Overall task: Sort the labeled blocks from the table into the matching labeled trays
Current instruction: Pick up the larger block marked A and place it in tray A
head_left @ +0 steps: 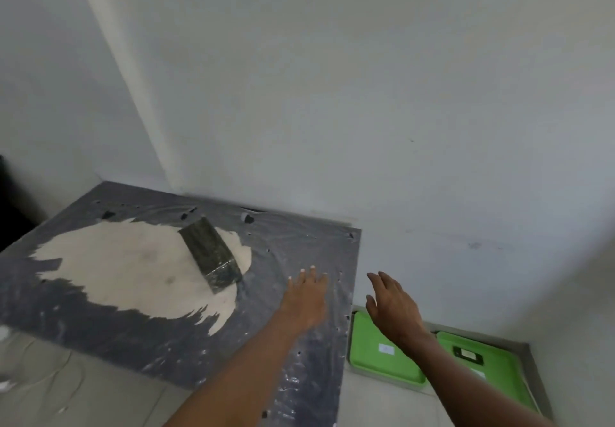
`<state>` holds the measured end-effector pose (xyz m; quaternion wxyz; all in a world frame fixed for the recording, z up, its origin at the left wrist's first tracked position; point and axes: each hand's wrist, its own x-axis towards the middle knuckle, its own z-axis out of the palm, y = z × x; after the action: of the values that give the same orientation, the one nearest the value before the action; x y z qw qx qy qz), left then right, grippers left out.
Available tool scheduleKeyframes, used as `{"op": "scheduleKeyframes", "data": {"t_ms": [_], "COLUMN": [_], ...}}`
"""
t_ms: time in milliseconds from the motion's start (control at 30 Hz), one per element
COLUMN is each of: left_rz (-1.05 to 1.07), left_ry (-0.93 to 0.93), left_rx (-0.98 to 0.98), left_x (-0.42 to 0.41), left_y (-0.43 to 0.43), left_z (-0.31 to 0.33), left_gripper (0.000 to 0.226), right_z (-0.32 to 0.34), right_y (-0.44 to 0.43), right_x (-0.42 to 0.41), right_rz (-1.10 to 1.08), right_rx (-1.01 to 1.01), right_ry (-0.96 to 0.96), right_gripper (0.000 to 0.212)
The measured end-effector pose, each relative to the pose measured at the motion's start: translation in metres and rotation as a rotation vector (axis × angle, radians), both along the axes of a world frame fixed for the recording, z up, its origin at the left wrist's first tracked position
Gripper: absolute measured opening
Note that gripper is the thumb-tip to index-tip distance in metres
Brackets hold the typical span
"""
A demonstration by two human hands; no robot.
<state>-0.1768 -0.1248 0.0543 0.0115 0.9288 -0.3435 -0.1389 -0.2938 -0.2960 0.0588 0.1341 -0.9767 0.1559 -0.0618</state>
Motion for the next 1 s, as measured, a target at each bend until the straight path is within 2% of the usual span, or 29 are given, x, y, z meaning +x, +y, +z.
{"op": "scheduleKeyframes", "data": {"t_ms": [500,800,900,1000], "left_rz": [0.252,0.35,0.324,0.153], "left_ry": [0.011,0.037,0.04,0.059], "left_rx": [0.038,0.031,0.054,0.156], "left_x": [0.109,0.188,0.221,0.253], "left_y": [0.101,0.136,0.151,0.168], "left_z": [0.0,-0.011,-0.018,-0.026], "left_gripper": [0.056,0.05,0.05,0.064], "right_z": [-0.016,-0.026,-0.029,-0.034], "right_y": [0.087,0.108,0.12,0.137], "right_x": [0.142,0.209,0.228,0.245], "right_rz": [0.233,0.226,0.157,0.106], "right_rx": [0.085,0.118,0.127,0.13], "right_ry": [0.039,0.061,0.061,0.066], "right_gripper": [0.044,0.043,0.043,0.041]}}
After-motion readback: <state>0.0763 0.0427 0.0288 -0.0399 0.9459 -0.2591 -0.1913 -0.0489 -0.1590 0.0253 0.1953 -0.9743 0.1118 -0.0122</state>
